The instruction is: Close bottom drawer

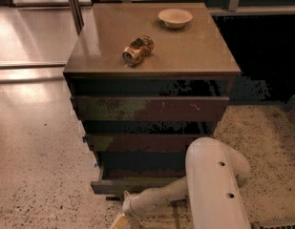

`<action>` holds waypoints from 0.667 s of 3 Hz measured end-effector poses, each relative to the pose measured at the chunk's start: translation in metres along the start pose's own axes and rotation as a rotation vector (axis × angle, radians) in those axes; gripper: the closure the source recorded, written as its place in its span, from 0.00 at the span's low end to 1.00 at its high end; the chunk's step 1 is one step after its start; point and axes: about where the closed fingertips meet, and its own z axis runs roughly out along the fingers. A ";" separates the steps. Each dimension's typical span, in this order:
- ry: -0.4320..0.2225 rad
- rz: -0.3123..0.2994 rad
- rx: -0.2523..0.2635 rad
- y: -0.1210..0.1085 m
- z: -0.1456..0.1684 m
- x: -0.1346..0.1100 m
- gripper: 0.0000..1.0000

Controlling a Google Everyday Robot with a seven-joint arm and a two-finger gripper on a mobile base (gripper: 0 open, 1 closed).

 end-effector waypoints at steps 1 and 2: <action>0.000 0.000 0.000 0.000 0.000 0.000 0.00; -0.007 -0.011 0.031 -0.016 0.004 -0.005 0.00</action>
Offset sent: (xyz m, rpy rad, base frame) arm 0.0415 -0.0006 -0.0044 -0.0116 -0.0752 -0.0349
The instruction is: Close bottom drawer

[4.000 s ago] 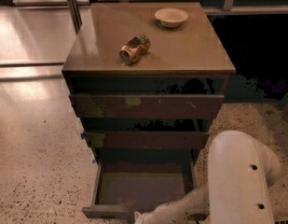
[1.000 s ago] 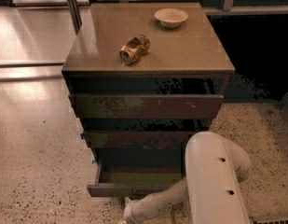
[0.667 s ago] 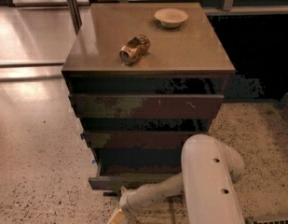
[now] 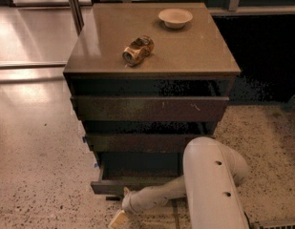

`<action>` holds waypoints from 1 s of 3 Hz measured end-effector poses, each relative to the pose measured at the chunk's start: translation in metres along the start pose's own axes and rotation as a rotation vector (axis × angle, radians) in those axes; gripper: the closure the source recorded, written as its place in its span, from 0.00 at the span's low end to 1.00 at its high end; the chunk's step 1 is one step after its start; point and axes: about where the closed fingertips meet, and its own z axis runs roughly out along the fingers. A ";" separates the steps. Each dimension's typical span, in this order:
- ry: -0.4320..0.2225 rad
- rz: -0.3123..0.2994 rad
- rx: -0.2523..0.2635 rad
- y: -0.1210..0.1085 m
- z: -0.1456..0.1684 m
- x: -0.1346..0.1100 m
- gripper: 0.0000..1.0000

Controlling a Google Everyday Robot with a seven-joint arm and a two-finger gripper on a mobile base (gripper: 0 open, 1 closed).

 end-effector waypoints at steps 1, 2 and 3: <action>-0.021 -0.007 0.047 -0.043 0.013 -0.022 0.00; -0.021 -0.007 0.046 -0.043 0.013 -0.022 0.00; -0.052 0.004 0.042 -0.051 0.017 -0.021 0.00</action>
Offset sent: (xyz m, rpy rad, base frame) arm 0.0894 0.0160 0.0011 0.0148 -0.0704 -0.0608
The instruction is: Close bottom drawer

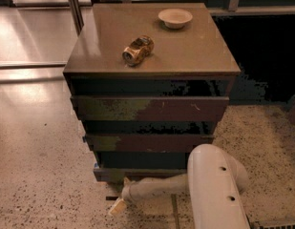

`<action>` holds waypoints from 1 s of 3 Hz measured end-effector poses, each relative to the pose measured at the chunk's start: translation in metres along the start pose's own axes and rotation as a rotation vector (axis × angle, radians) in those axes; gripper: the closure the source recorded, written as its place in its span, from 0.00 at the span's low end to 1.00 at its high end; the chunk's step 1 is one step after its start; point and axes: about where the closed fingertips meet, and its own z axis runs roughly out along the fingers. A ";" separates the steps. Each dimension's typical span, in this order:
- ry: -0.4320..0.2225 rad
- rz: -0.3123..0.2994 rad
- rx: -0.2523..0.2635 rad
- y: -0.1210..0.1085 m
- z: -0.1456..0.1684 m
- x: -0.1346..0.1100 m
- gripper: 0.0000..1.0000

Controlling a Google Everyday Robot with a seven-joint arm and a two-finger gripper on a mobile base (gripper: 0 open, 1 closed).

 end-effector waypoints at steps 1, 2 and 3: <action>-0.012 -0.020 0.020 -0.034 0.011 -0.005 0.00; -0.012 -0.020 0.020 -0.034 0.011 -0.005 0.00; -0.045 -0.028 0.056 -0.067 0.016 -0.020 0.00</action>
Offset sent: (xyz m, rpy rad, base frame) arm 0.1312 -0.0126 -0.0022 0.0044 -0.1494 -0.0661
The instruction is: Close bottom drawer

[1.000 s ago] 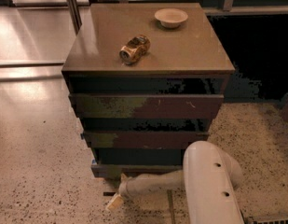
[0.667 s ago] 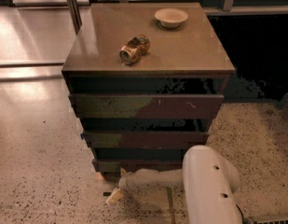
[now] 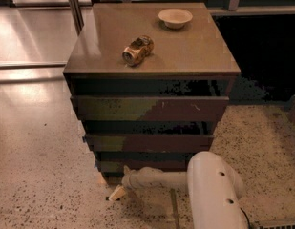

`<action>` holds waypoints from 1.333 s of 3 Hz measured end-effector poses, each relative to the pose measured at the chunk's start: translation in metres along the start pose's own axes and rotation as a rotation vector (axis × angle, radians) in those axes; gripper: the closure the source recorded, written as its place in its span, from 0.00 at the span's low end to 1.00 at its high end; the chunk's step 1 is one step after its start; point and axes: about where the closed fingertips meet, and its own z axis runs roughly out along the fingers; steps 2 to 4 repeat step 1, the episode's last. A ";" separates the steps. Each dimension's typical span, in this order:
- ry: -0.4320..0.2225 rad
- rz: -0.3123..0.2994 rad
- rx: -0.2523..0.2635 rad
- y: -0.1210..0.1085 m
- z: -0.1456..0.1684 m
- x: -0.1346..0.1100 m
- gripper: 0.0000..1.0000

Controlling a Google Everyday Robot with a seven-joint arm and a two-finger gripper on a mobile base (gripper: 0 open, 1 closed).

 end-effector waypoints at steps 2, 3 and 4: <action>0.000 0.000 0.000 0.000 0.000 0.000 0.00; 0.000 0.000 0.000 0.000 0.000 0.000 0.00; 0.000 0.000 0.000 0.000 0.000 0.000 0.00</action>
Offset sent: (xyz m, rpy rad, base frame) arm 0.0000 0.0000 0.0000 0.0000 0.0000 0.0000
